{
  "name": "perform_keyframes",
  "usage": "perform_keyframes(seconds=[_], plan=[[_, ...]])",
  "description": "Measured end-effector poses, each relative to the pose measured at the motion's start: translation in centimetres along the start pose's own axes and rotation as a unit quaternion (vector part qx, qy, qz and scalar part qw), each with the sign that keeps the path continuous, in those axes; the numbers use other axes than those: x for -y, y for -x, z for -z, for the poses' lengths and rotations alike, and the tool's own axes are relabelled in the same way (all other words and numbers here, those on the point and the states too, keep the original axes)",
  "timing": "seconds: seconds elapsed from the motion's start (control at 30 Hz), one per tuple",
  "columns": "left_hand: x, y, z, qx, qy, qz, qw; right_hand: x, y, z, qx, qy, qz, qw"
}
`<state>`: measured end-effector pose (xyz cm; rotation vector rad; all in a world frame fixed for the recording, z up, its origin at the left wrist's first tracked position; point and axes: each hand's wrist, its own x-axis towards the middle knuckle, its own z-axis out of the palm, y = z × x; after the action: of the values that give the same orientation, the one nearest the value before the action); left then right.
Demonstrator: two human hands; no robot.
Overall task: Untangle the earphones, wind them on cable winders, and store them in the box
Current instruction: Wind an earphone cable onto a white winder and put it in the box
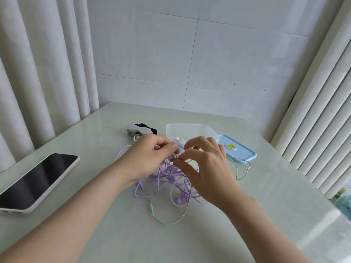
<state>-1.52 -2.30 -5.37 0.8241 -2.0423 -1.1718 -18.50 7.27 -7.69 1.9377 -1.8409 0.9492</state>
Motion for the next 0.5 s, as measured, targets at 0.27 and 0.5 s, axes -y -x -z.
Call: perform_keyframes(seconds=[0.27,0.5], plan=[[-1.0,0.2,0.5,0.027,0.018,0.027,0.999,1.2,-0.7,1.4,-0.097,-0.191,-0.156,0.964],[-0.3,0.2,0.4,0.038,-0.003,0.042,0.998,1.9,-1.2,2.9,-0.101,-0.427,-0.254,0.862]])
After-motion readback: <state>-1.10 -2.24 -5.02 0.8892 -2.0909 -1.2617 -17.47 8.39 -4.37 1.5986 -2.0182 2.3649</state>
